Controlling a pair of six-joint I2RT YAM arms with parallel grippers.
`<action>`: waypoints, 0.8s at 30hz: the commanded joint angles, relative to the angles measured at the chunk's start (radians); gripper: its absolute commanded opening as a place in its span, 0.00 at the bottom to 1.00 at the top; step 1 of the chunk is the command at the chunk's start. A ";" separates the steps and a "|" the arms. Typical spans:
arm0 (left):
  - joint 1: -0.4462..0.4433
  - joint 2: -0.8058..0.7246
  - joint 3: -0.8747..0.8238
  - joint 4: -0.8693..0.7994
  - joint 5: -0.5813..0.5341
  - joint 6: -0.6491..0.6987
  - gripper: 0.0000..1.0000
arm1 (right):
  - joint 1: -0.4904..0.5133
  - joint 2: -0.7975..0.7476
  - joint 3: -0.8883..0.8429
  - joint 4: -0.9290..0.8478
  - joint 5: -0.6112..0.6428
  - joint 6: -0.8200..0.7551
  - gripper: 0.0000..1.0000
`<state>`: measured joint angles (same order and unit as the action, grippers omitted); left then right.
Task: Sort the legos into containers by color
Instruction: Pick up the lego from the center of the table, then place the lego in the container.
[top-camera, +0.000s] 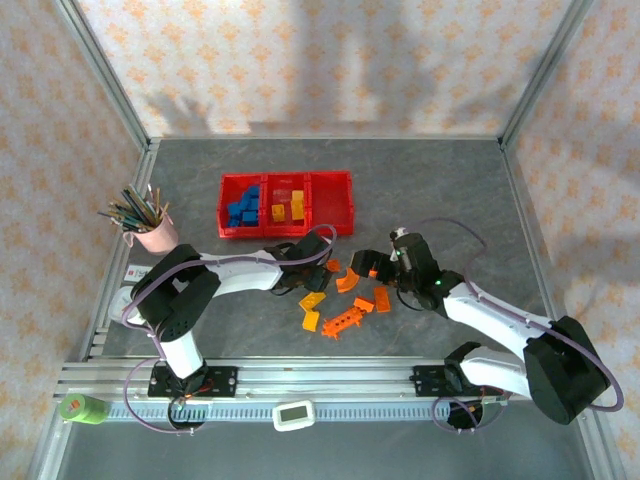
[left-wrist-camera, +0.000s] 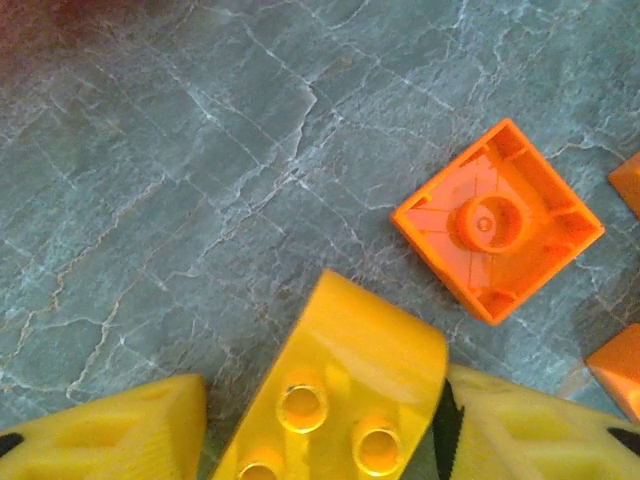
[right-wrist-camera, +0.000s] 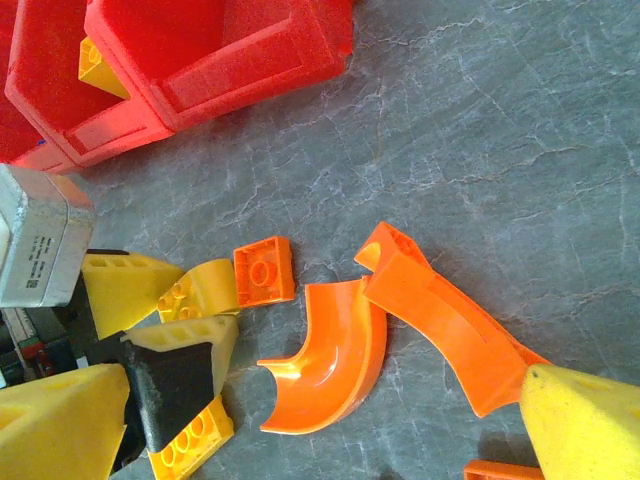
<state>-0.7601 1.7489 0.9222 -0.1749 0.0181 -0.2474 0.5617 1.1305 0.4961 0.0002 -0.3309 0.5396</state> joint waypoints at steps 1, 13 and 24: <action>0.012 0.023 -0.022 -0.018 -0.061 -0.006 0.51 | -0.005 -0.003 0.004 0.021 0.003 0.004 1.00; 0.019 -0.054 -0.037 -0.050 -0.104 -0.050 0.29 | -0.005 -0.010 0.029 0.014 -0.017 -0.013 1.00; 0.086 -0.244 0.091 -0.167 -0.219 -0.183 0.25 | -0.005 0.076 0.133 0.088 -0.100 -0.054 1.00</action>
<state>-0.7166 1.5288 0.9436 -0.2886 -0.1223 -0.3752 0.5617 1.1751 0.5819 0.0296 -0.3977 0.5072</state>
